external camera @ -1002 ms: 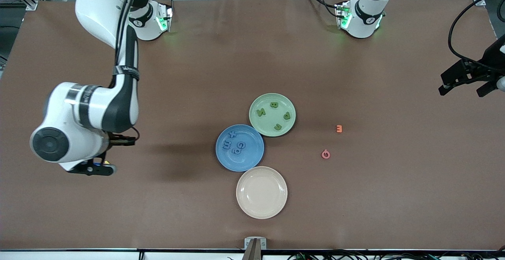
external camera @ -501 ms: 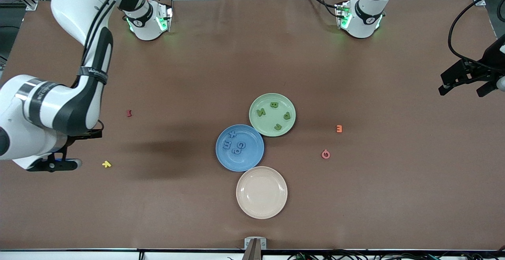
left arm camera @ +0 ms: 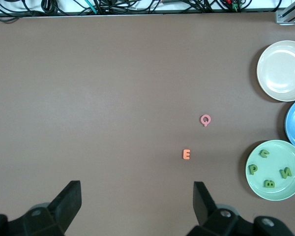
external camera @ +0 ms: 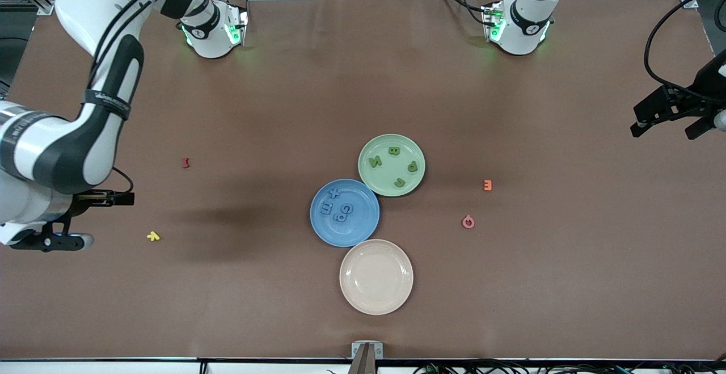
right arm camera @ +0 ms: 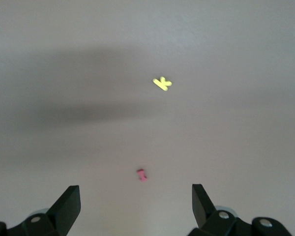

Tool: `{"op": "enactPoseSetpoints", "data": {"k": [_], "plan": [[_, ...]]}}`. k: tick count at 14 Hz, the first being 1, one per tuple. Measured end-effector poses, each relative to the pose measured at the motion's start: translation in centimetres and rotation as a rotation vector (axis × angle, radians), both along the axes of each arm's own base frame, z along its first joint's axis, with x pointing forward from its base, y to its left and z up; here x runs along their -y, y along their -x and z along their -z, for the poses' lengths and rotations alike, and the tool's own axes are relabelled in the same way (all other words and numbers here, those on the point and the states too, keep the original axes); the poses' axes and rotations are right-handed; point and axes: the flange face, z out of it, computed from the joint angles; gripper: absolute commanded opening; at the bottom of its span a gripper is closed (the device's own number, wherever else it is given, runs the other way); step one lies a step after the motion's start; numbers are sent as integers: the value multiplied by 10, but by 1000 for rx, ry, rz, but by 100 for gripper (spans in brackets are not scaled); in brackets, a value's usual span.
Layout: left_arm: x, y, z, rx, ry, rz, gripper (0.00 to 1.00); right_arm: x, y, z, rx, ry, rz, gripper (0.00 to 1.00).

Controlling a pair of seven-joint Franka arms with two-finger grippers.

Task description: Sort letters by color into matching plates

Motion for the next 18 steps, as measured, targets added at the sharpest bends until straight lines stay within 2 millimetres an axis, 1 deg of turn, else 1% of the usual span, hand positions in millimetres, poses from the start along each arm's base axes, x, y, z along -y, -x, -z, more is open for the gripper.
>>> {"op": "enactPoseSetpoints", "data": {"k": [2, 4, 8, 10, 14, 16, 18], "plan": [[0, 0, 0, 0, 0, 0, 100, 8, 1, -9, 20, -5, 17, 100], [0, 0, 0, 0, 0, 0, 100, 7, 1, -15, 32, -2, 16, 100], [0, 0, 0, 0, 0, 0, 100, -3, 2, -12, 24, -4, 5, 100], [-1, 0, 0, 0, 0, -1, 100, -1, 3, -10, 19, -4, 10, 100], [-5, 0, 0, -1, 0, -8, 100, 0, 5, -17, 26, 7, 15, 100], [-5, 0, 0, -1, 0, -8, 100, 5, 7, -18, 21, 7, 25, 100], [-5, 0, 0, -1, 0, -8, 100, 19, 8, -17, 13, 0, 46, 100]]}}
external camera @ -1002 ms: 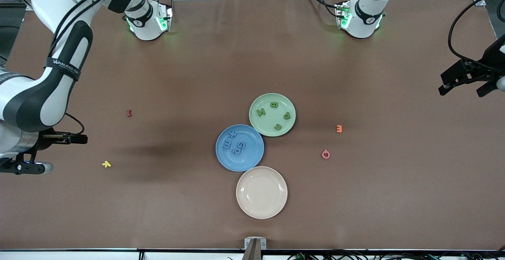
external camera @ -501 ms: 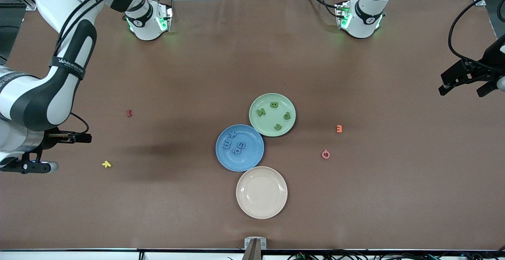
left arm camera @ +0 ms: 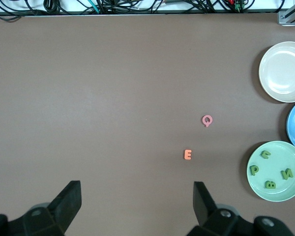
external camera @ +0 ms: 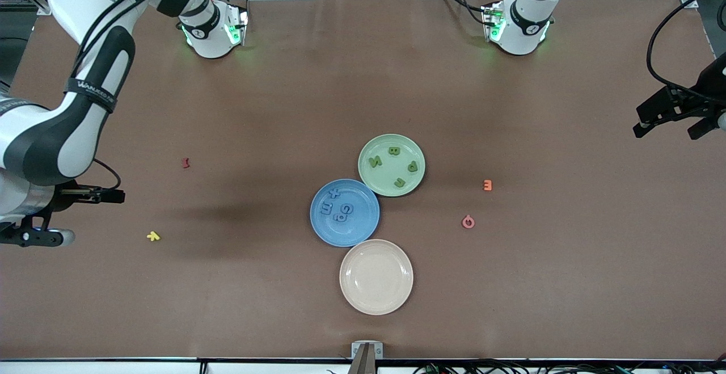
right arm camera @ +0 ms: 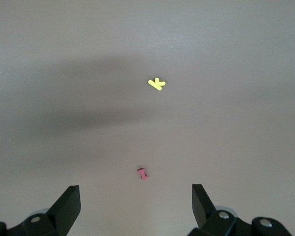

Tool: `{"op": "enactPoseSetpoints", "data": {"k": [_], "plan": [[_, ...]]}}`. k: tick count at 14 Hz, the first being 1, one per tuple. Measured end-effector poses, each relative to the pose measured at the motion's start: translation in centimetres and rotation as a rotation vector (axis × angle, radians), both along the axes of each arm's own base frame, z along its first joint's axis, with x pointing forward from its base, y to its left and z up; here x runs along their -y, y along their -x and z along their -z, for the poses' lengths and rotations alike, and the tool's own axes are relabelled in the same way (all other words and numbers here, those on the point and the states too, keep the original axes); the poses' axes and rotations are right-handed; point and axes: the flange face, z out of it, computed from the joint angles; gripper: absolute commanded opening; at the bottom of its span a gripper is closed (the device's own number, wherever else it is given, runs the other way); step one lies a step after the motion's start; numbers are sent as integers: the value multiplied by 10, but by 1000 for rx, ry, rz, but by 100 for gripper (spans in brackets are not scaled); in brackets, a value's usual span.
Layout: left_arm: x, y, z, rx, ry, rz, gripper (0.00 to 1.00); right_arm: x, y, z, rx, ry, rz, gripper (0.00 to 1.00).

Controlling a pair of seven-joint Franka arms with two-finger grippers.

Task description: Sort letters by color into matching plates

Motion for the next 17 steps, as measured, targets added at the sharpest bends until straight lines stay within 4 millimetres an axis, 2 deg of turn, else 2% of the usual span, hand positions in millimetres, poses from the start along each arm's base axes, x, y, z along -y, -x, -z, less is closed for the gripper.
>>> {"op": "enactPoseSetpoints", "data": {"k": [6, 8, 10, 12, 15, 17], "plan": [[0, 0, 0, 0, 0, 0, 100, 34, -15, 15, -1, -72, 8, 100], [0, 0, 0, 0, 0, 1, 100, 39, -21, 17, 2, -103, 12, 100], [1, 0, 0, 0, 0, 1, 100, 36, -28, 27, -5, -119, 29, 100], [1, 0, 0, 0, 0, 1, 100, 18, -38, 41, -15, -80, 44, 100], [1, 0, 0, 0, 0, 1, 100, -27, -50, 57, -9, -5, 58, 100], [1, 0, 0, 0, 0, 2, 100, -52, -50, 48, -2, 43, 51, 100]]}}
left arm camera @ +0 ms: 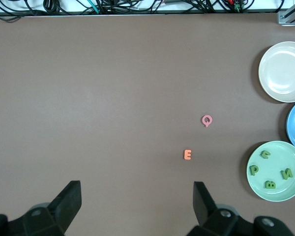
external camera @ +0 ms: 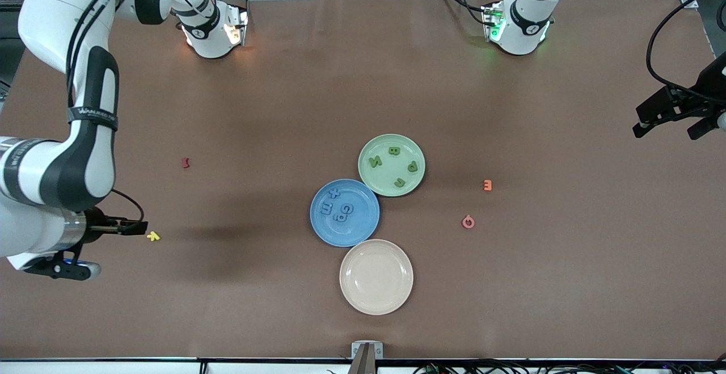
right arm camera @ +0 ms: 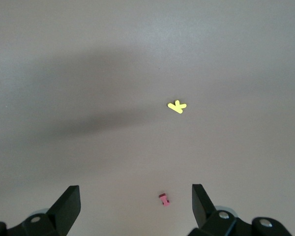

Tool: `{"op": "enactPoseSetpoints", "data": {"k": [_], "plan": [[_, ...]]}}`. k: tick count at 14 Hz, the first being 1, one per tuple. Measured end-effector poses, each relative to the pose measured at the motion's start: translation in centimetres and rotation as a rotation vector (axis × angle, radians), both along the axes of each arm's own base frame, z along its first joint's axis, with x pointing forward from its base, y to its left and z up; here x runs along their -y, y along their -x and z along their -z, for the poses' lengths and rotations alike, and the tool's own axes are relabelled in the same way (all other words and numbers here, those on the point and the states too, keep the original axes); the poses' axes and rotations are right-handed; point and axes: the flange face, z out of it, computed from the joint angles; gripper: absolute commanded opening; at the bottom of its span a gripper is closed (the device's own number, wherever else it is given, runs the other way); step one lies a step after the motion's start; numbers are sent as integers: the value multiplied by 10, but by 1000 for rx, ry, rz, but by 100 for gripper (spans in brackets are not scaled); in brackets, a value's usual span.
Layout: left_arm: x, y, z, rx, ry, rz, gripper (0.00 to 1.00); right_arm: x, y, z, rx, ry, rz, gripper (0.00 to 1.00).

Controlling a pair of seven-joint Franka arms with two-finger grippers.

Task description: Sort letters by color into matching plates

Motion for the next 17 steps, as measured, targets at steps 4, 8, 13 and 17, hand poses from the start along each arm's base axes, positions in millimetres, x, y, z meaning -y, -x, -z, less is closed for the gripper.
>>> {"op": "enactPoseSetpoints", "data": {"k": [4, 8, 13, 17], "plan": [[0, 0, 0, 0, 0, 1, 100, -20, 16, -59, 55, 5, -25, 100], [1, 0, 0, 0, 0, 1, 100, -12, 53, -85, 62, 5, -22, 100], [1, 0, 0, 0, 0, 1, 100, -9, 104, -118, 69, 15, -22, 100], [1, 0, 0, 0, 0, 2, 100, 7, 125, -144, 40, 7, -60, 100]]}}
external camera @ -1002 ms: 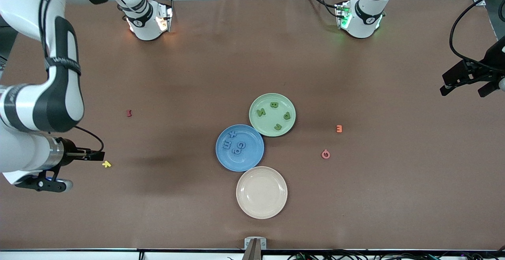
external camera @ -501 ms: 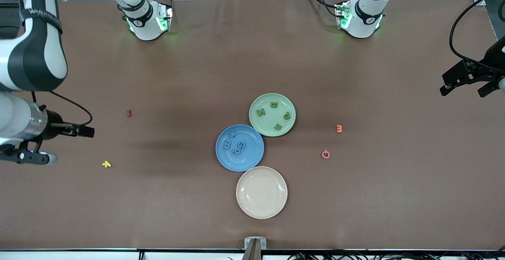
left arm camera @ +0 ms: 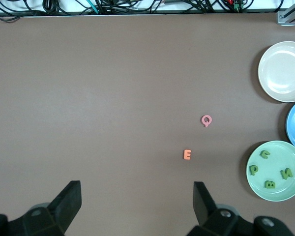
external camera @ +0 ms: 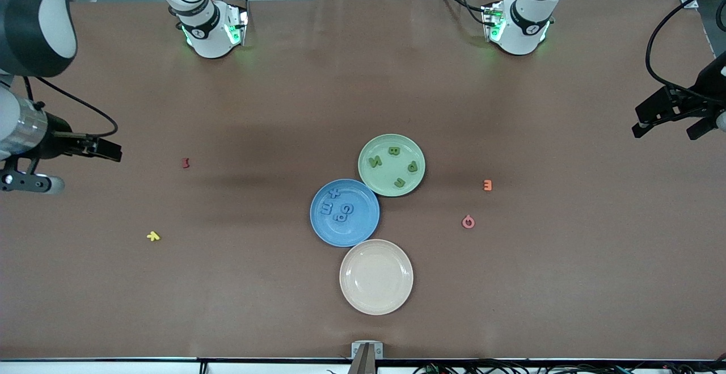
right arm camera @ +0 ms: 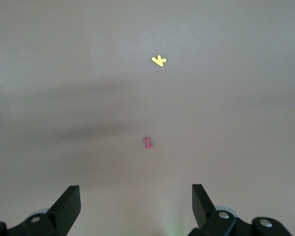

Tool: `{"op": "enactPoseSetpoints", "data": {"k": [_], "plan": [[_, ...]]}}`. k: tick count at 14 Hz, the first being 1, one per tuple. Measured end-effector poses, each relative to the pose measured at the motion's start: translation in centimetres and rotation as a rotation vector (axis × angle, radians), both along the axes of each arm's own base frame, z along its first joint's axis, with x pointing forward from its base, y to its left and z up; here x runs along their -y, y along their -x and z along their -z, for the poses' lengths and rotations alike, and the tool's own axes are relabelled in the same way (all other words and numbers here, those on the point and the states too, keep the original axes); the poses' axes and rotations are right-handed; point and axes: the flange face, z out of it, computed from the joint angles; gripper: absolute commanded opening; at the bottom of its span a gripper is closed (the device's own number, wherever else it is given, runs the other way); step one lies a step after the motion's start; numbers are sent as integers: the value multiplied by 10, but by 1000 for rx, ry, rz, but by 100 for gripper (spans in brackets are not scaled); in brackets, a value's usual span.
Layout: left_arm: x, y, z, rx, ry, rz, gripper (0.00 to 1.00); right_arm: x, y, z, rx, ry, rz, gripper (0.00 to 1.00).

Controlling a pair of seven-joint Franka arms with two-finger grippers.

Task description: Sort letters by color into matching plates

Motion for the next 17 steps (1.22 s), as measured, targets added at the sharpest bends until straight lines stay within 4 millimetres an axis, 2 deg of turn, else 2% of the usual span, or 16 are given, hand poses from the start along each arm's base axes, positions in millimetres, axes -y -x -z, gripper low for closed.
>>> {"op": "enactPoseSetpoints", "data": {"k": [4, 8, 15, 17], "plan": [[0, 0, 0, 0, 0, 0, 100, 22, 19, -26, -11, -21, -4, 100], [1, 0, 0, 0, 0, 2, 100, 19, 36, -53, 8, -26, -29, 100], [1, 0, 0, 0, 0, 2, 100, 22, 55, -80, 31, -38, -52, 100], [1, 0, 0, 0, 0, 3, 100, 28, 61, -89, 49, -73, -36, 100]]}}
